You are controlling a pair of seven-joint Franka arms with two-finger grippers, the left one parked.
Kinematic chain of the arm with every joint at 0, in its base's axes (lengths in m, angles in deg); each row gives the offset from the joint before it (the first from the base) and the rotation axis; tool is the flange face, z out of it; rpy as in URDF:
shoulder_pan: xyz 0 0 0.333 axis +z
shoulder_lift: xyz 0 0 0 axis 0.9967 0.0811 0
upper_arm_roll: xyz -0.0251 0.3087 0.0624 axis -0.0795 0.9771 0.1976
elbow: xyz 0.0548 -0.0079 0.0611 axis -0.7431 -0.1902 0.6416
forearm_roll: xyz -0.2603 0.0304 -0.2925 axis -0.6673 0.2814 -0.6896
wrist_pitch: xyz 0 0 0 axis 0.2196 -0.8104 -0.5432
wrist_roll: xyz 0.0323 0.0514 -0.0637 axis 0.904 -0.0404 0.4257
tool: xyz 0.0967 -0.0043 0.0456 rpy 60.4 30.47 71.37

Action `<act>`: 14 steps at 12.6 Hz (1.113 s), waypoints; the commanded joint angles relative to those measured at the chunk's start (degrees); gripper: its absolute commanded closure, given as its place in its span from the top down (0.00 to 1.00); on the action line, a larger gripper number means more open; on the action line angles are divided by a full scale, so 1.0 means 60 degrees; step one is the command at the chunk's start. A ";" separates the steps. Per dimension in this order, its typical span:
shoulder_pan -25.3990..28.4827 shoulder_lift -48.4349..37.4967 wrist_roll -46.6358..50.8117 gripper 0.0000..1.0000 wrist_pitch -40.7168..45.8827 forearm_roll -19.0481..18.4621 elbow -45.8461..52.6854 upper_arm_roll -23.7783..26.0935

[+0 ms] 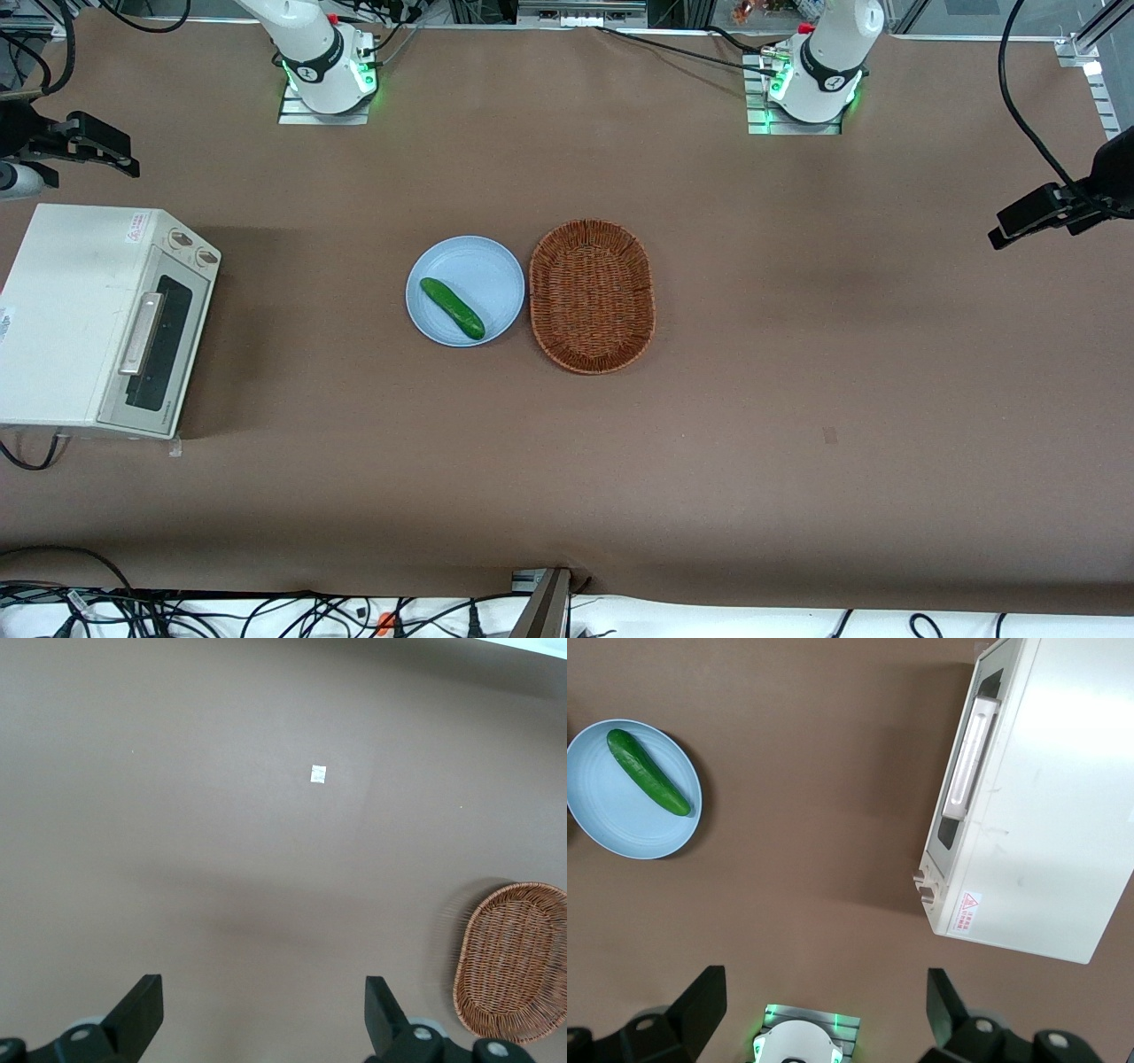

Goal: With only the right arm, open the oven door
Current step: 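Move the right gripper toward the white toaster oven's door handle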

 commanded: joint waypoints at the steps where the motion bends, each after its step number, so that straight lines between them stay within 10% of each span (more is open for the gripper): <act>1: -0.0050 -0.0126 0.0110 1.00 -0.0018 -0.0128 -0.0082 0.0026; 14: -0.0035 0.0124 -0.0051 1.00 -0.0076 -0.0157 -0.0053 0.0041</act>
